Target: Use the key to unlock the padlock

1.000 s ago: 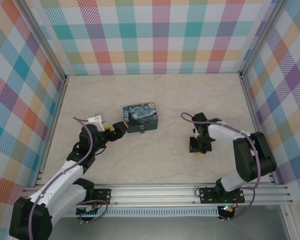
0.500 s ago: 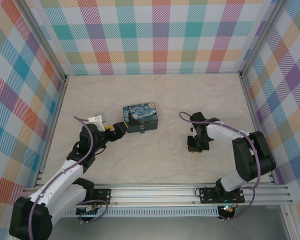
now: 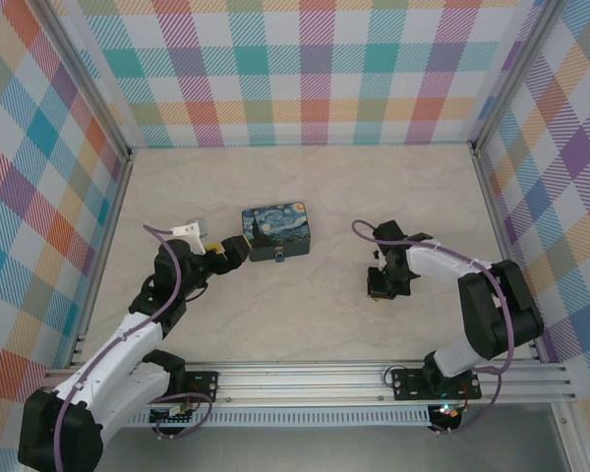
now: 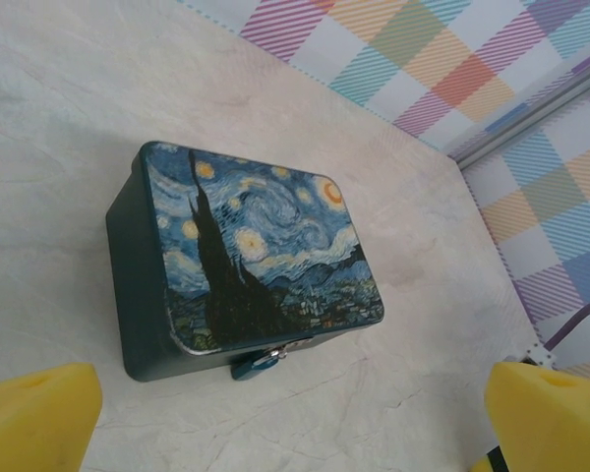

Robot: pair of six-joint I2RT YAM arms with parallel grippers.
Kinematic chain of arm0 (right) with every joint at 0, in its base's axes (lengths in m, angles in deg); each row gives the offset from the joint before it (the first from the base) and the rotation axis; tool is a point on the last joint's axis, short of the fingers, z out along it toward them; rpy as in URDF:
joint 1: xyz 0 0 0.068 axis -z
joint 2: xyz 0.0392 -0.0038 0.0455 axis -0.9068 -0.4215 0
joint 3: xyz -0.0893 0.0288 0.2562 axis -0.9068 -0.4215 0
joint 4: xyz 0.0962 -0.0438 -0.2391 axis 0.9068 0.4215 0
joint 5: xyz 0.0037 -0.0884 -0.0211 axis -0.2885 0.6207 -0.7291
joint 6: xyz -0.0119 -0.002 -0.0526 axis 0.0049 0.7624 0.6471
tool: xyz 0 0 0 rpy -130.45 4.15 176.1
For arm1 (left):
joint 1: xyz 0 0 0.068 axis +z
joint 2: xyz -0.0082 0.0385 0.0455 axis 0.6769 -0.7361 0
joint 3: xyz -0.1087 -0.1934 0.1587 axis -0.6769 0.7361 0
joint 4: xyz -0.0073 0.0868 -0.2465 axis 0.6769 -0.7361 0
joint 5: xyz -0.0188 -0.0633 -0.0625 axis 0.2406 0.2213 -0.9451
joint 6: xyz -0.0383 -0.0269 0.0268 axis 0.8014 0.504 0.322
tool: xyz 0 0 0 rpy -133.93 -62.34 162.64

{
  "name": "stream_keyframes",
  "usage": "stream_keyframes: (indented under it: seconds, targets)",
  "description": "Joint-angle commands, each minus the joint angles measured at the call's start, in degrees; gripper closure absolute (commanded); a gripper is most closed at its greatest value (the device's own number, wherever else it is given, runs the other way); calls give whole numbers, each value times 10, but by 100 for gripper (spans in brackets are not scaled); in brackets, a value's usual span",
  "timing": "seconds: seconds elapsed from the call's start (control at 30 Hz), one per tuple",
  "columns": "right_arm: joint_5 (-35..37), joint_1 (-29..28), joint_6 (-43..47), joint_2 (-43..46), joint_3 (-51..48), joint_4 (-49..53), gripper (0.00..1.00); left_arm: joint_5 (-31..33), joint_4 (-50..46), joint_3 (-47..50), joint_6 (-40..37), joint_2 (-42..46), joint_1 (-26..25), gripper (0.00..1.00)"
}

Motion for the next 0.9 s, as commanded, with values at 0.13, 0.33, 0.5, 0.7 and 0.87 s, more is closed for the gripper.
stream_keyframes:
  seconds: [0.13, 0.33, 0.5, 0.7, 0.87]
  targets:
    - [-31, -5, -45, 70, -34, -42, 100, -13, -10, -41, -7, 4, -7, 0]
    - [-61, -5, -84, 125, -43, -79, 100, -28, 3, -51, 10, -1, -7, 0]
    - [-108, -5, -159, 186, -57, -181, 100, -53, 10, -64, 27, -21, -7, 1]
    - [-146, -7, -267, 227, -90, -357, 100, -90, 40, -87, 54, -62, -15, 8]
    - [-158, -12, -312, 230, -92, -431, 100, -101, 58, -119, 59, -110, -55, 17]
